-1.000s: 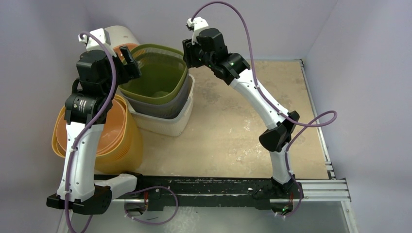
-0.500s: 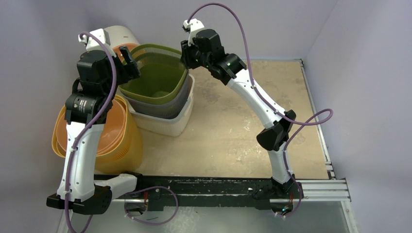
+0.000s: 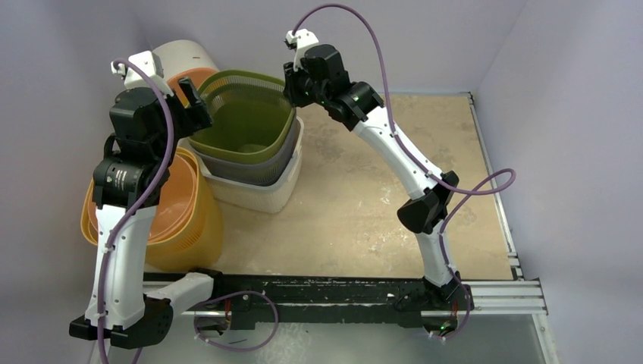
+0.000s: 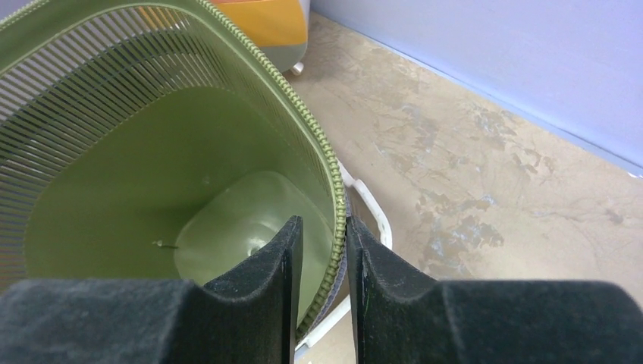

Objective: Turn the large container upside down

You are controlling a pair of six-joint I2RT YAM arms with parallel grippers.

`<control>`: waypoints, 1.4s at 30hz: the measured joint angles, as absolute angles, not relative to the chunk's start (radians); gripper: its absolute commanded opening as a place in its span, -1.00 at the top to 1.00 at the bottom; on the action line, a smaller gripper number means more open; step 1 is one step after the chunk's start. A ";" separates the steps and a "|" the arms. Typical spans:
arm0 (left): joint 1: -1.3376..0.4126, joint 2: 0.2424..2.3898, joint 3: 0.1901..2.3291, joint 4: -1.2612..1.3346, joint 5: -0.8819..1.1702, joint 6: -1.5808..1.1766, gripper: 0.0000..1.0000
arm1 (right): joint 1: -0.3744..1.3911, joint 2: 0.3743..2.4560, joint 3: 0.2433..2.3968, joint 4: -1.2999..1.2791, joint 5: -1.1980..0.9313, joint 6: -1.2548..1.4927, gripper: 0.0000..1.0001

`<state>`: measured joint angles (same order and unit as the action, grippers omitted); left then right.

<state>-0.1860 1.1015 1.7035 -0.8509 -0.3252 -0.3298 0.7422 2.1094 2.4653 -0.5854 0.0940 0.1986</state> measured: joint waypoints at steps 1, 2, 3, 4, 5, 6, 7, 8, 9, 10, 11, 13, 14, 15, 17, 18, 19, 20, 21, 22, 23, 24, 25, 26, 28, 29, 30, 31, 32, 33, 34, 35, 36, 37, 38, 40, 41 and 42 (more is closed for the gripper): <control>-0.186 1.097 1.703 -0.852 -0.327 -0.330 -0.56 | 0.742 2.114 2.473 -0.592 0.097 0.197 0.58; -0.186 1.093 1.703 -0.853 -0.328 -0.330 -0.56 | 0.742 2.115 2.474 -0.594 0.104 0.195 0.66; -0.186 1.089 1.703 -0.853 -0.330 -0.330 -0.57 | 0.742 2.115 2.474 -0.595 0.112 0.195 0.79; -0.186 1.087 1.703 -0.854 -0.331 -0.330 -0.57 | 0.742 2.115 2.473 -0.597 0.121 0.194 0.93; -0.186 1.084 1.703 -0.854 -0.331 -0.330 -0.57 | 0.742 2.114 2.470 -0.598 0.133 0.196 1.00; -0.186 1.080 1.701 -0.854 -0.334 -0.330 -0.57 | 0.742 2.114 2.469 -0.596 0.146 0.198 1.00; -0.186 1.078 1.699 -0.854 -0.336 -0.330 -0.57 | 0.742 2.114 2.469 -0.598 0.157 0.201 1.00; -0.186 1.075 1.696 -0.854 -0.339 -0.330 -0.57 | 0.742 2.114 2.469 -0.599 0.167 0.202 1.00; -0.186 1.074 1.694 -0.855 -0.342 -0.330 -0.57 | 0.742 2.114 2.469 -0.599 0.173 0.202 1.00; -0.186 1.074 1.693 -0.854 -0.345 -0.330 -0.57 | 0.741 2.114 2.469 -0.600 0.175 0.201 1.00; -0.186 1.074 1.692 -0.854 -0.346 -0.330 -0.57 | 0.741 2.114 2.470 -0.600 0.175 0.201 1.00; -0.186 1.076 1.692 -0.854 -0.348 -0.330 -0.57 | 0.741 2.113 2.470 -0.598 0.173 0.200 1.00; -0.186 1.077 1.692 -0.854 -0.349 -0.330 -0.57 | 0.741 2.112 2.470 -0.596 0.170 0.199 1.00; -0.186 1.078 1.692 -0.854 -0.349 -0.330 -0.57 | 0.741 2.109 2.469 -0.594 0.167 0.198 1.00; -0.186 1.081 1.692 -0.854 -0.350 -0.329 -0.57 | 0.741 2.101 2.461 -0.589 0.160 0.203 1.00; -0.186 1.082 1.692 -0.854 -0.350 -0.329 -0.57 | 0.741 2.094 2.453 -0.585 0.157 0.207 1.00; -0.186 1.084 1.692 -0.853 -0.351 -0.330 -0.57 | 0.741 2.089 2.446 -0.581 0.154 0.211 1.00; -0.186 1.085 1.692 -0.852 -0.353 -0.330 -0.57 | 0.740 2.085 2.444 -0.580 0.153 0.215 1.00; -0.186 1.086 1.692 -0.851 -0.355 -0.330 -0.57 | 0.740 2.082 2.440 -0.577 0.153 0.218 1.00; -0.186 1.087 1.692 -0.848 -0.357 -0.330 -0.57 | 0.740 2.078 2.436 -0.575 0.155 0.221 1.00; -0.186 1.087 1.692 -0.844 -0.360 -0.330 -0.57 | 0.740 2.072 2.429 -0.570 0.156 0.224 1.00; -0.186 1.087 1.692 -0.840 -0.364 -0.330 -0.57 | 0.741 2.061 2.416 -0.559 0.161 0.225 1.00; -0.186 1.087 1.692 -0.833 -0.369 -0.331 -0.56 | 0.741 2.048 2.401 -0.549 0.166 0.226 1.00; -0.186 1.087 1.692 -0.828 -0.373 -0.331 -0.56 | 0.743 2.035 2.386 -0.538 0.168 0.225 1.00; -0.186 1.085 1.691 -0.815 -0.384 -0.331 -0.56 | 0.748 1.990 2.338 -0.504 0.175 0.223 1.00; -0.186 1.082 1.690 -0.805 -0.393 -0.332 -0.56 | 0.750 1.971 2.322 -0.495 0.178 0.222 1.00; -0.186 1.080 1.690 -0.797 -0.402 -0.333 -0.56 | 0.752 1.944 2.296 -0.476 0.187 0.216 1.00; -0.186 1.076 1.689 -0.788 -0.411 -0.334 -0.56 | 0.753 1.922 2.280 -0.463 0.198 0.212 1.00; -0.186 1.071 1.688 -0.779 -0.419 -0.337 -0.56 | 0.752 1.906 2.270 -0.452 0.205 0.209 1.00; -0.186 1.065 1.687 -0.768 -0.429 -0.340 -0.55 | 0.751 1.885 2.252 -0.435 0.216 0.208 1.00; -0.186 1.057 1.687 -0.759 -0.438 -0.341 -0.55 | 0.749 1.866 2.236 -0.418 0.224 0.207 1.00; -0.186 1.049 1.687 -0.749 -0.448 -0.343 -0.55 | 0.746 1.840 2.217 -0.391 0.235 0.207 1.00; -0.186 1.040 1.687 -0.740 -0.457 -0.347 -0.55 | 0.744 1.835 2.215 -0.388 0.239 0.207 1.00; -0.186 1.032 1.687 -0.731 -0.466 -0.349 -0.55 | 0.740 1.827 2.215 -0.377 0.242 0.207 1.00; -0.186 1.024 1.687 -0.722 -0.475 -0.349 -0.55 | 0.737 1.821 2.215 -0.362 0.243 0.209 1.00; -0.186 1.006 1.687 -0.707 -0.492 -0.353 -0.55 | 0.732 1.813 2.215 -0.324 0.241 0.217 1.00; -0.186 0.999 1.687 -0.701 -0.501 -0.355 -0.54 | 0.730 1.811 2.215 -0.308 0.241 0.222 1.00; -0.186 0.993 1.687 -0.697 -0.509 -0.356 -0.55 | 0.727 1.811 2.215 -0.285 0.241 0.229 1.00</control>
